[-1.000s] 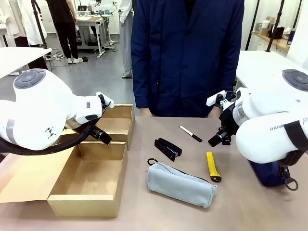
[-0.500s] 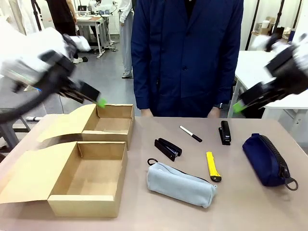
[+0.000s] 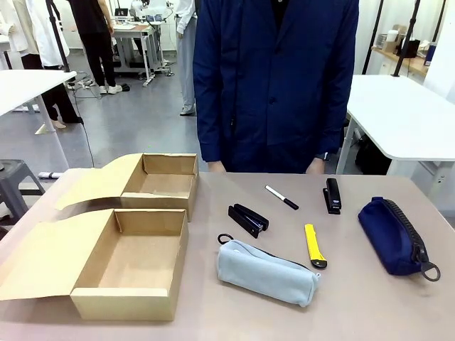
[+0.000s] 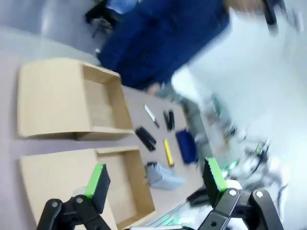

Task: Place items inside the box.
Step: Pick up a Pencil pouch or Stapler and place it inside the Mailer Box closest to the robot.

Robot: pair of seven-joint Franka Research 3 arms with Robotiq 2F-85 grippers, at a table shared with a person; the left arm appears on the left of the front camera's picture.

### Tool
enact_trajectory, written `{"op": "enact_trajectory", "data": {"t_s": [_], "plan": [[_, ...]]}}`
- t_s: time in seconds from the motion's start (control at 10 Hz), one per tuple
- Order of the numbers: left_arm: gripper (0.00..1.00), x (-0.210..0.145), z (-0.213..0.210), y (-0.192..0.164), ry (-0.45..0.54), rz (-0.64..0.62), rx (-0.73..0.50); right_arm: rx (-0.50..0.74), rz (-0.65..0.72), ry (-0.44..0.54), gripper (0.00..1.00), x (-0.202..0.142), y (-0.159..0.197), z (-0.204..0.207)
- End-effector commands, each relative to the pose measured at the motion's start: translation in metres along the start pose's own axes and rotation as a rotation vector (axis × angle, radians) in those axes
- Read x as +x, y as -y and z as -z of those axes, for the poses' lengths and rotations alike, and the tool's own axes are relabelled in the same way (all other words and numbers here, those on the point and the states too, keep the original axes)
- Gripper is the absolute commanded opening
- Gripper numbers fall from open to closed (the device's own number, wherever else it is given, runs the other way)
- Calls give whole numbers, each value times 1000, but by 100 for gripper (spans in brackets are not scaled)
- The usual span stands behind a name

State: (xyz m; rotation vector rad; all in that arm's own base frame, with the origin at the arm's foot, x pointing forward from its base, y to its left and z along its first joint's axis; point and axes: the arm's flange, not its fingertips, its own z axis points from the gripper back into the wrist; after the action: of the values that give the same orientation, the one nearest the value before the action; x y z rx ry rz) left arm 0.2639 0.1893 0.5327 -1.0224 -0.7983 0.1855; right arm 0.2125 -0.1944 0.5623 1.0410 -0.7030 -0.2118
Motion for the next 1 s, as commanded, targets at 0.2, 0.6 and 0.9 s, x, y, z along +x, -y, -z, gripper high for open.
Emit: {"op": "enact_trajectory", "data": {"t_s": [0.2, 0.6, 0.9], "plan": [[100, -43, 49, -74, 216, -322, -72, -17, 224, 125, 100, -64, 123, 49], [100, 0, -11, -75, 133, -258, -31, 44, 209, 106, 100, -10, 96, -33], [100, 0, -11, -75, 133, -258, -31, 44, 209, 106, 100, -10, 96, -33]]}}
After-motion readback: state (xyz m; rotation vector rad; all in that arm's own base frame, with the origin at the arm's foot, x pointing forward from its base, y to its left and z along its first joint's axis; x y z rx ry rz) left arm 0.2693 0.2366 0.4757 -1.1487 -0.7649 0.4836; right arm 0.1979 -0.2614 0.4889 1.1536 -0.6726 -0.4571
